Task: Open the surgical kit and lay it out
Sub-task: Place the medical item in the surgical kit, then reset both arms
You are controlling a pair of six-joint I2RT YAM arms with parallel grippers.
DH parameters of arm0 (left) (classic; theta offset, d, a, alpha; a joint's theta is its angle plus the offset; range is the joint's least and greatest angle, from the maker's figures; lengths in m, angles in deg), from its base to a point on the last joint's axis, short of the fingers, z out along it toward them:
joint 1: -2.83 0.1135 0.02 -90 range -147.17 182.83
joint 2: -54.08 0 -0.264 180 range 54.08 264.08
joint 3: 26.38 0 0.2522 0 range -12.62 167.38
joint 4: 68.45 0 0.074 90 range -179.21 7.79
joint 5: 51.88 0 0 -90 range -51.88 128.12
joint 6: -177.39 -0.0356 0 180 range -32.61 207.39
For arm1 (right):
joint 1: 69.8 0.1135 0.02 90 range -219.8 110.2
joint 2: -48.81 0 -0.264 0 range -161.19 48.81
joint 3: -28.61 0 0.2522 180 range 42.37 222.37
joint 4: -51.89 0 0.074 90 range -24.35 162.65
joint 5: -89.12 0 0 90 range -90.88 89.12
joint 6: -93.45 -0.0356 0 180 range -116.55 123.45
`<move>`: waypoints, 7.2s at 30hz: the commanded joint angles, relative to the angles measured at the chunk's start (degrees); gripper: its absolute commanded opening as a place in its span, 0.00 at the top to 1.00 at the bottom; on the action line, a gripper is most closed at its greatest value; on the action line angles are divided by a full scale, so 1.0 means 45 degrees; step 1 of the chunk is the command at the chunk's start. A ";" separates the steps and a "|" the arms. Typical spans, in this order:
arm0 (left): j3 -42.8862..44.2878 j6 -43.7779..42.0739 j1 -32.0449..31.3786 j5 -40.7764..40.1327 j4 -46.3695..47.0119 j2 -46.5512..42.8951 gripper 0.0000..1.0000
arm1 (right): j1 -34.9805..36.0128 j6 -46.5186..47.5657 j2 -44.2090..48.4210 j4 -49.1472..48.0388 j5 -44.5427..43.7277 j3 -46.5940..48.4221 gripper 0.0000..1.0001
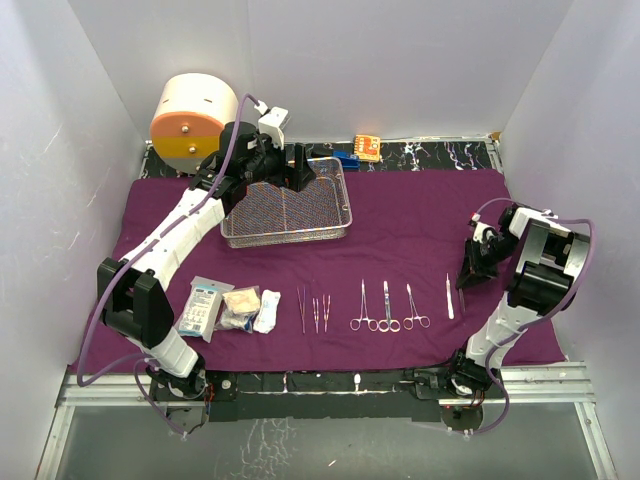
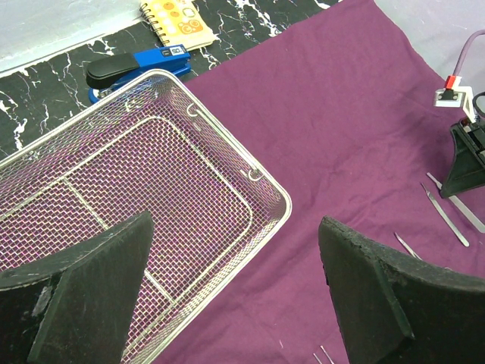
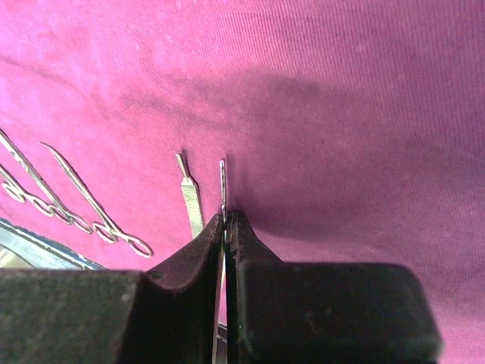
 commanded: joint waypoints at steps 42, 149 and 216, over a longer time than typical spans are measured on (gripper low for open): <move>-0.0060 -0.0224 -0.0003 0.0189 0.0170 -0.0445 0.10 | -0.0032 -0.0333 -0.0337 -0.1008 -0.1516 -0.0114 0.91; -0.1043 -0.0960 0.1276 -0.3360 0.0348 -0.2129 0.03 | 0.4453 -0.1229 0.0758 -0.0970 -0.5557 0.7965 0.85; -0.2348 -0.2181 0.5457 -0.4591 -0.2305 -0.6815 0.02 | 0.4470 -0.2434 0.8827 -0.6923 -0.2659 0.3316 0.02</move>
